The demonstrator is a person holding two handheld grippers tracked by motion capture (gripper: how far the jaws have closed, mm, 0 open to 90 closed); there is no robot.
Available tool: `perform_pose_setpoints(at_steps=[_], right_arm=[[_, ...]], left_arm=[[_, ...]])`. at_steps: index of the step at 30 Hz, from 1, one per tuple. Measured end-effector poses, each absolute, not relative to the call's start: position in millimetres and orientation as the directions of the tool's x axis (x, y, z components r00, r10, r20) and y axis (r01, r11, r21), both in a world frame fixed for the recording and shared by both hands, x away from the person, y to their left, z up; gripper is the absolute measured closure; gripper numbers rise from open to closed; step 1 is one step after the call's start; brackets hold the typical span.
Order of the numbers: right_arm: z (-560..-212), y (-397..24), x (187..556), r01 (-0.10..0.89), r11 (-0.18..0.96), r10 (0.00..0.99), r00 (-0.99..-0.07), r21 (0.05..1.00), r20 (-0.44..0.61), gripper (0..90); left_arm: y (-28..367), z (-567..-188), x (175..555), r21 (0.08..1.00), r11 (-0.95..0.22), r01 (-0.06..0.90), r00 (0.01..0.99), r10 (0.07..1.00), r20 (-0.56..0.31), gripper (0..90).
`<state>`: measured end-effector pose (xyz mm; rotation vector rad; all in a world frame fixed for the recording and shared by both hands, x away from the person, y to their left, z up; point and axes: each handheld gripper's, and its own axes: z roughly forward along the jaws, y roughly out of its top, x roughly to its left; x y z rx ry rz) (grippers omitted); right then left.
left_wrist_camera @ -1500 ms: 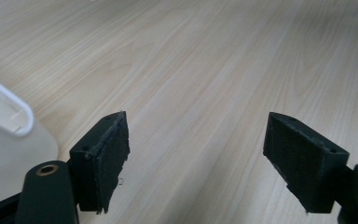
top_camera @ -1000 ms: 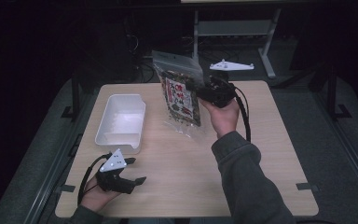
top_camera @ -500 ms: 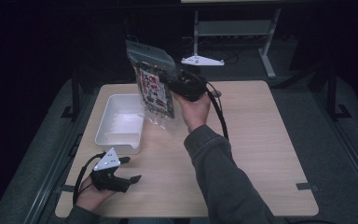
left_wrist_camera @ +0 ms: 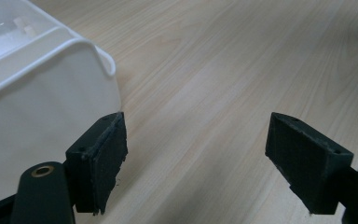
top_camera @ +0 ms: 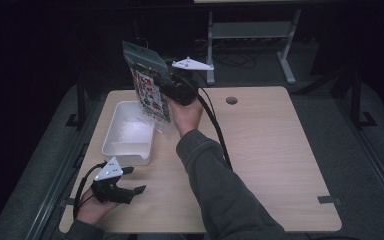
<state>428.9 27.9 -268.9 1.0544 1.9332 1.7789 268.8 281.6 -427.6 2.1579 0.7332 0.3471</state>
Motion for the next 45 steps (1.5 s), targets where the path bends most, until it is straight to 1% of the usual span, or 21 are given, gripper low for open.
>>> perform_pose_setpoints(at_steps=[10, 18, 23, 32, 40, 45], right_arm=[[-271.9, 60.8, 439.7, 0.291, -0.038, 0.686, -0.688, 0.956, 0.237, 76.2], [-294.8, 88.9, 452.2, 0.311, -0.085, 0.702, -0.655, 0.946, 0.279, 76.3], [-306.7, 102.5, 453.8, 0.313, -0.077, 0.711, -0.648, 0.947, 0.272, 76.3], [-324.1, 112.5, 455.7, 0.316, -0.087, 0.730, -0.625, 0.945, 0.276, 76.3], [-347.0, 116.8, 457.4, 0.321, -0.099, 0.737, -0.612, 0.942, 0.286, 76.2], [-350.6, 116.0, 456.2, 0.312, -0.105, 0.741, -0.608, 0.944, 0.283, 75.9]], left_arm=[[285.8, -429.9, 270.4, 0.762, -0.509, 0.400, 0.793, 0.609, -0.010, 19.8], [286.2, -429.5, 270.7, 0.766, -0.507, 0.396, 0.796, 0.605, -0.011, 19.7], [286.0, -429.7, 271.1, 0.768, -0.504, 0.395, 0.797, 0.603, -0.014, 19.7], [286.2, -429.6, 271.4, 0.768, -0.507, 0.392, 0.802, 0.598, -0.015, 19.7], [284.1, -430.7, 271.5, 0.762, -0.517, 0.391, 0.806, 0.592, -0.012, 19.6], [284.1, -431.0, 271.8, 0.760, -0.519, 0.391, 0.806, 0.592, -0.010, 19.7]])
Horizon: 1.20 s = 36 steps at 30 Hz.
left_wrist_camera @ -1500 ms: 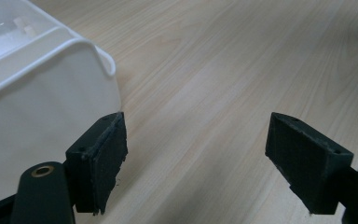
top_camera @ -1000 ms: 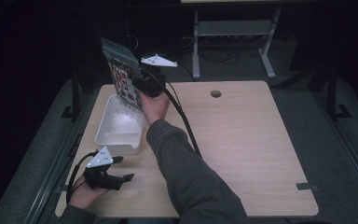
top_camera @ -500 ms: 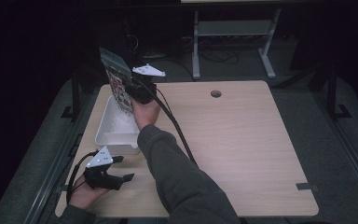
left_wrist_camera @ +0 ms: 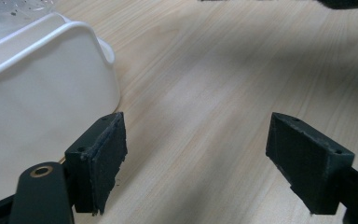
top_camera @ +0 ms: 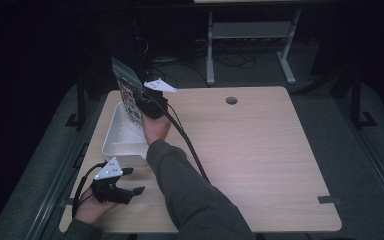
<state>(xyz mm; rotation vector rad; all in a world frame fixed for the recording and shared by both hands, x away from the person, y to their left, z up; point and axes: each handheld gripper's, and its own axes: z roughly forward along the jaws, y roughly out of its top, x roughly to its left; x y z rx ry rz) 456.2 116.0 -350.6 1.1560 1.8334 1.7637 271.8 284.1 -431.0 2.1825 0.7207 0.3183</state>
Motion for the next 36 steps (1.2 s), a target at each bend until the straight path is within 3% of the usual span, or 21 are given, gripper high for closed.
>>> perform_pose_setpoints(at_steps=[7, 16, 20, 26, 36], right_arm=[[-347.0, 117.0, 455.9, 0.303, -0.046, 0.743, -0.627, 0.952, 0.235, 74.4], [-333.7, 121.4, 475.0, 0.394, 0.170, 0.692, -0.700, 0.903, 0.176, 55.2], [-330.0, 121.1, 482.8, 0.420, 0.234, 0.674, -0.720, 0.877, 0.165, 54.5], [-329.5, 123.0, 489.7, 0.459, 0.272, 0.682, -0.712, 0.846, 0.168, 69.2], [-332.8, 129.5, 486.9, 0.451, 0.244, 0.715, -0.682, 0.859, 0.155, 74.6]], left_arm=[[283.1, -431.1, 271.5, 0.761, -0.520, 0.389, 0.807, 0.591, -0.009, 19.7], [283.3, -431.0, 271.8, 0.762, -0.517, 0.389, 0.807, 0.591, -0.011, 19.7], [282.9, -430.9, 271.8, 0.763, -0.517, 0.388, 0.808, 0.589, -0.011, 19.7], [282.7, -431.1, 271.8, 0.763, -0.516, 0.389, 0.807, 0.591, -0.012, 19.7], [283.0, -431.4, 272.2, 0.761, -0.518, 0.390, 0.806, 0.592, -0.010, 19.8]])
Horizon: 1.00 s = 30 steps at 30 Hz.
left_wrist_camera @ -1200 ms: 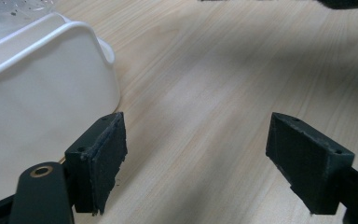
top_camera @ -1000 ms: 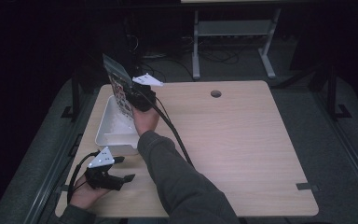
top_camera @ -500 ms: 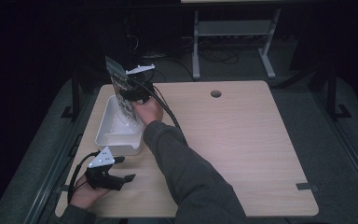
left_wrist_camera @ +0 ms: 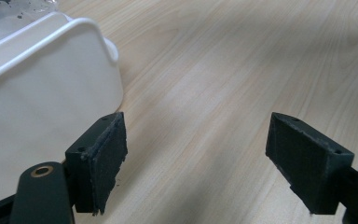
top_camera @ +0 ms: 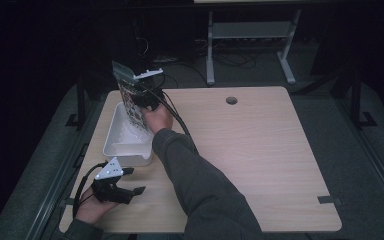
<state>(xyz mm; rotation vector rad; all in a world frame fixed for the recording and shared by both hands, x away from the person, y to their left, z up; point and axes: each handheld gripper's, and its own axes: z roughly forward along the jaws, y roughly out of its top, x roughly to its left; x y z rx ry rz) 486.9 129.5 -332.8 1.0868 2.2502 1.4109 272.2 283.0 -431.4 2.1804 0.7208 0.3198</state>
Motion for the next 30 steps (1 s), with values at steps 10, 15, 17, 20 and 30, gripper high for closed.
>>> perform_pose_setpoints(at_steps=[10, 15, 17, 20, 30], right_arm=[[-329.8, 139.1, 473.8, 0.411, 0.204, 0.745, -0.654, 0.888, 0.131, 75.3], [-333.0, 137.9, 468.1, 0.386, 0.168, 0.751, -0.646, 0.907, 0.136, 75.4], [-336.4, 136.3, 467.0, 0.373, 0.144, 0.748, -0.647, 0.917, 0.146, 75.4], [-343.3, 134.0, 466.0, 0.359, 0.108, 0.743, -0.648, 0.927, 0.165, 75.5], [-366.3, 124.3, 460.5, 0.351, 0.087, 0.746, -0.643, 0.932, 0.172, 74.6]], left_arm=[[281.5, -431.8, 272.3, 0.760, -0.520, 0.389, 0.809, 0.588, -0.012, 19.9], [280.7, -431.7, 272.3, 0.760, -0.524, 0.385, 0.812, 0.583, -0.010, 19.9], [280.5, -431.7, 272.3, 0.759, -0.525, 0.385, 0.812, 0.583, -0.009, 19.9], [280.3, -431.9, 272.3, 0.758, -0.526, 0.386, 0.814, 0.581, -0.011, 19.9], [277.3, -433.1, 273.3, 0.752, -0.536, 0.385, 0.819, 0.574, -0.009, 20.0]])
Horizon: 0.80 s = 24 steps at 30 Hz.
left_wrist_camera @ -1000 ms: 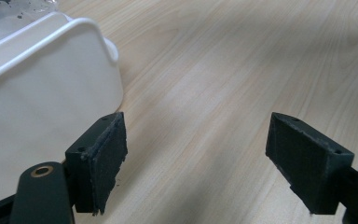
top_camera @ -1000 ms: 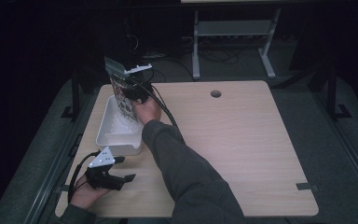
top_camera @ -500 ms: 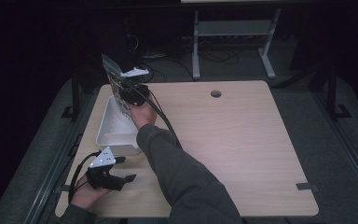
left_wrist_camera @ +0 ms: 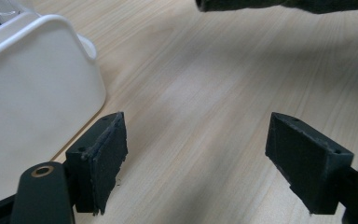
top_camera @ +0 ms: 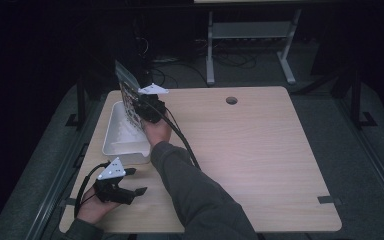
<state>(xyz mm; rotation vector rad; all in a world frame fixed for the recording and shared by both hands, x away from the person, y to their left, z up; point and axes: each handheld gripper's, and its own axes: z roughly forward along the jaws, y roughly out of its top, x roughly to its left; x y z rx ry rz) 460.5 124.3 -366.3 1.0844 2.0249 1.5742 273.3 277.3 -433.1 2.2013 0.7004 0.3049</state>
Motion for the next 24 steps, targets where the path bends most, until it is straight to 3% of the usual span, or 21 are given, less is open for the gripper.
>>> perform_pose_setpoints(at_steps=[7, 10, 12, 24], right_arm=[[-364.6, 113.5, 461.9, 0.364, 0.148, 0.715, -0.682, 0.920, 0.154, 64.1], [-364.8, 107.7, 464.7, 0.383, 0.168, 0.705, -0.691, 0.908, 0.161, 49.7], [-364.4, 102.4, 466.3, 0.402, 0.166, 0.696, -0.695, 0.900, 0.181, 45.3], [-355.1, 69.6, 462.7, 0.428, 0.161, 0.592, -0.763, 0.889, 0.260, 32.5]], left_arm=[[275.8, -434.1, 273.3, 0.748, -0.541, 0.385, 0.819, 0.574, -0.007, 19.9], [275.2, -434.3, 273.4, 0.744, -0.547, 0.384, 0.821, 0.571, -0.004, 19.9], [274.9, -434.2, 273.3, 0.743, -0.548, 0.383, 0.822, 0.570, -0.004, 19.9], [273.0, -434.5, 272.1, 0.746, -0.549, 0.378, 0.826, 0.564, -0.003, 19.8]])
